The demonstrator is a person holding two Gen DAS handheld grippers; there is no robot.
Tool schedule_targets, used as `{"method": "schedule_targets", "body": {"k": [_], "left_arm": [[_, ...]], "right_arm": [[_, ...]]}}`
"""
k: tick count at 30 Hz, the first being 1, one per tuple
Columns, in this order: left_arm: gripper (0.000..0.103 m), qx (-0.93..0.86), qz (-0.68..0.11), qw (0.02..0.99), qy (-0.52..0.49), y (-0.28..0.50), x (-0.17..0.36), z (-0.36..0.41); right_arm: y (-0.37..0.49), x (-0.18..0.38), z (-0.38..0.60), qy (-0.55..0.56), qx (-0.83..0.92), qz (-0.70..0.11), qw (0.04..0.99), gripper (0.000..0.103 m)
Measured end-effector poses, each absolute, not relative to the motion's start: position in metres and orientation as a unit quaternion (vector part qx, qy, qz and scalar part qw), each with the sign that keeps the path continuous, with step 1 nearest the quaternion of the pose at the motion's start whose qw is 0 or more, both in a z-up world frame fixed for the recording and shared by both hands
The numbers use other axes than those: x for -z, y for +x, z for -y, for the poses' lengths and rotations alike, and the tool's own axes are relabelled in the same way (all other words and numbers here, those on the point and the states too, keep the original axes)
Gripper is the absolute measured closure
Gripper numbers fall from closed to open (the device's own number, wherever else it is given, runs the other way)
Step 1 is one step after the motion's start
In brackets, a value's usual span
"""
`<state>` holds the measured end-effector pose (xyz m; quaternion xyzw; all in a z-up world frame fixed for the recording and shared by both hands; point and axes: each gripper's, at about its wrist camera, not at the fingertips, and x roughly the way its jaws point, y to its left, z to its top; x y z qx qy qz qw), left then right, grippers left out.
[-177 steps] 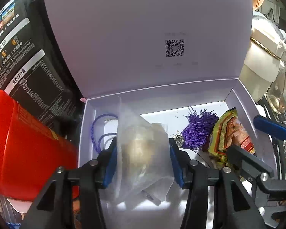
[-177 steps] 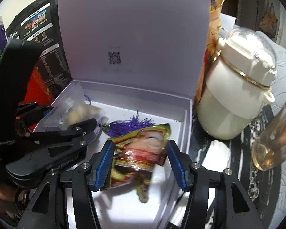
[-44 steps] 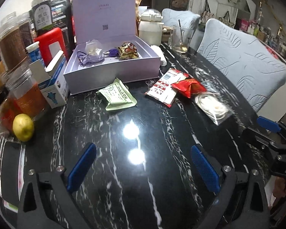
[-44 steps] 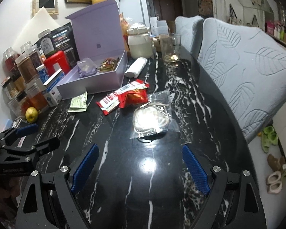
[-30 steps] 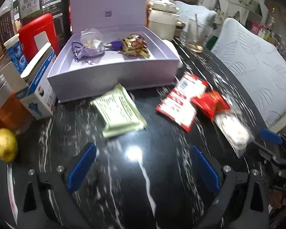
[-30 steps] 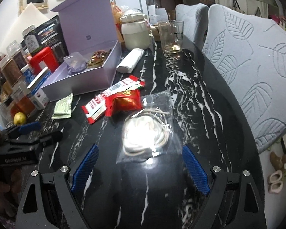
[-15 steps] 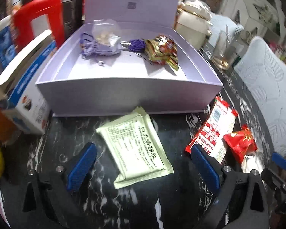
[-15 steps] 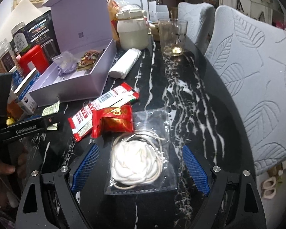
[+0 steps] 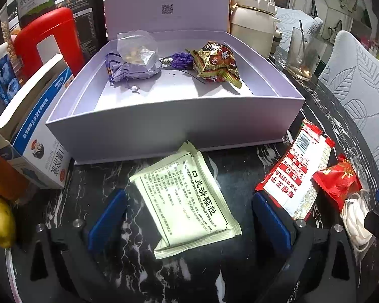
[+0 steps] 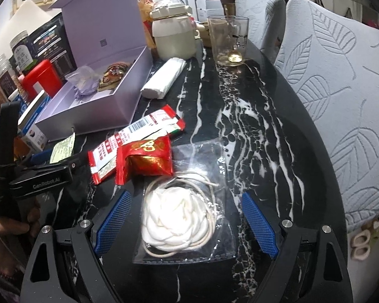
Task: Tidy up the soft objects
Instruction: 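Grasp the pale green printed packet with the left gripper, then grasp the red candy packet with the right gripper while the left gripper holds the green packet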
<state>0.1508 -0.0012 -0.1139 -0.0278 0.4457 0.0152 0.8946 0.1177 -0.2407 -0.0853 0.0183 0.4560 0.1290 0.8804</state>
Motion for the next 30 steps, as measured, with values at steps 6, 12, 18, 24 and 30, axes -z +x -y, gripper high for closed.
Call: {"method": "schedule_targets", "body": {"k": [6, 12, 18, 24, 30], "left_arm": [[0.002, -0.013, -0.437, 0.898, -0.053, 0.147, 0.112, -0.006], [0.007, -0.012, -0.430, 0.900, -0.068, 0.146, 0.111, -0.009], [0.039, -0.016, -0.417, 0.905, -0.080, 0.144, 0.107, -0.016], [0.059, -0.010, -0.415, 0.907, -0.077, 0.145, 0.107, -0.020], [0.064, -0.004, -0.415, 0.906, -0.085, 0.137, 0.106, -0.024]], "right_arm": [[0.120, 0.083, 0.238, 0.021, -0.132, -0.451, 0.883, 0.013], [0.129, 0.086, 0.225, 0.029, -0.162, -0.451, 0.877, 0.013], [0.140, 0.083, 0.208, 0.024, -0.182, -0.439, 0.879, 0.013], [0.149, 0.091, 0.192, 0.025, -0.193, -0.453, 0.870, 0.013], [0.156, 0.098, 0.186, 0.022, -0.181, -0.462, 0.868, 0.013]]}}
